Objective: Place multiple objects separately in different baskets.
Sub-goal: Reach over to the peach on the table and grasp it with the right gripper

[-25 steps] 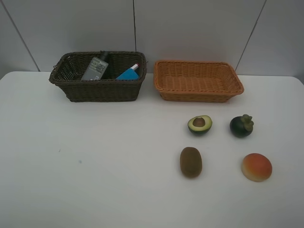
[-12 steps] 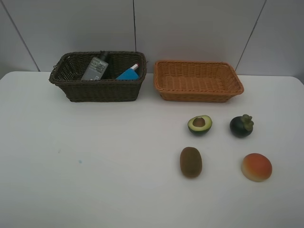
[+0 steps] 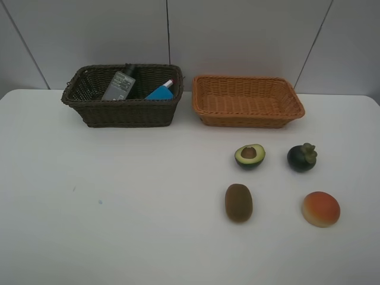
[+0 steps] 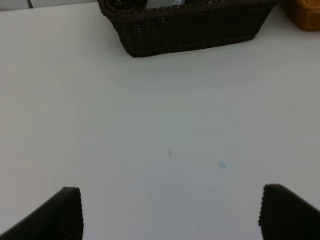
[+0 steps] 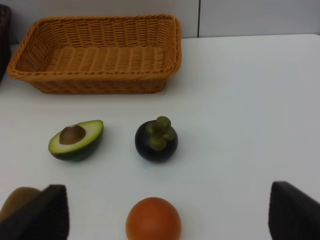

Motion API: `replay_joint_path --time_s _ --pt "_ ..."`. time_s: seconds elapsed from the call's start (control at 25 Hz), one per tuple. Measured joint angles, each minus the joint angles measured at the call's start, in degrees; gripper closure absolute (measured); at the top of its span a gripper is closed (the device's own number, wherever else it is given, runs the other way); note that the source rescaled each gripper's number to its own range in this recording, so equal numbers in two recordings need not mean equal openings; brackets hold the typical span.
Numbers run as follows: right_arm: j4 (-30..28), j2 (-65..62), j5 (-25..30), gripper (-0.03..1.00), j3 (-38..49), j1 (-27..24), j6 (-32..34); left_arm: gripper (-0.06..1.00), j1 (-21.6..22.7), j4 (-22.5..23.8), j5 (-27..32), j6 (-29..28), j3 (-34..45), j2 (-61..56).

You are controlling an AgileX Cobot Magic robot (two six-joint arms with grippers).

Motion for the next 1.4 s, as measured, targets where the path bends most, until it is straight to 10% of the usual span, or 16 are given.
replay_joint_path --time_s 0.92,1.4 --pt "3.1 64.2 -1.6 -0.03 -10.2 0.2 5.7 0.08 0.0 -0.1 -0.1 0.0 0.0 0.0" --pt "3.4 80.8 -8.6 -0.03 -10.2 10.4 5.7 0.08 0.0 -0.1 -0.2 0.1 0.0 0.0"
